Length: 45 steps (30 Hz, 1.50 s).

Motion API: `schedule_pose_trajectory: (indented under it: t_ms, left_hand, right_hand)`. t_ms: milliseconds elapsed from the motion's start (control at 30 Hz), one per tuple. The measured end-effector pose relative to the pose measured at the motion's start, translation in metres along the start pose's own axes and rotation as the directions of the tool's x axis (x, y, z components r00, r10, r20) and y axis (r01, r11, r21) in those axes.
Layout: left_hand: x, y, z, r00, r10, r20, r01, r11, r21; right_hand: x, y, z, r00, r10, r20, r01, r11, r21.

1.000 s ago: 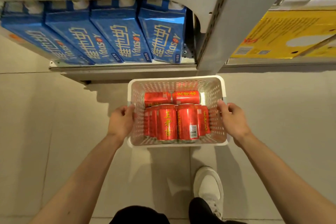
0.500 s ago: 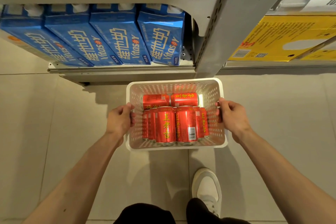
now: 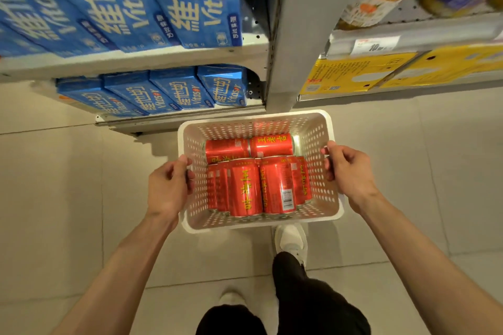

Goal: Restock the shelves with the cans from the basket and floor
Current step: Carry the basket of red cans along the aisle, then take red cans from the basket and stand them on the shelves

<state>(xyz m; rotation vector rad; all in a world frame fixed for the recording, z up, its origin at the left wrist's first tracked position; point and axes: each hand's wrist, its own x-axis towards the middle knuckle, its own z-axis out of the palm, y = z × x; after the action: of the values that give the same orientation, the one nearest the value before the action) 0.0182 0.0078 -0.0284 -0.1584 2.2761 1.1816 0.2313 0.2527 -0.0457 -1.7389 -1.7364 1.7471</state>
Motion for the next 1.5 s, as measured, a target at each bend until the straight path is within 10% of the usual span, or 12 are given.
schedule_pose_trajectory:
  t_ms: [733,1500]
  left_hand:
    - [-0.326,0.353,-0.174,0.913,0.319,0.255,-0.322,0.946,-0.031]
    - [-0.568,0.595,0.178,0.648,0.419,0.636,-0.469,0.877,-0.100]
  right_hand:
    - [-0.388,-0.267,-0.237,0.952,0.021,-0.307,0.091,0.933,0.348]
    - [-0.387,-0.264,-0.645,0.711,0.227,-0.665,0.223,0.825,0.520]
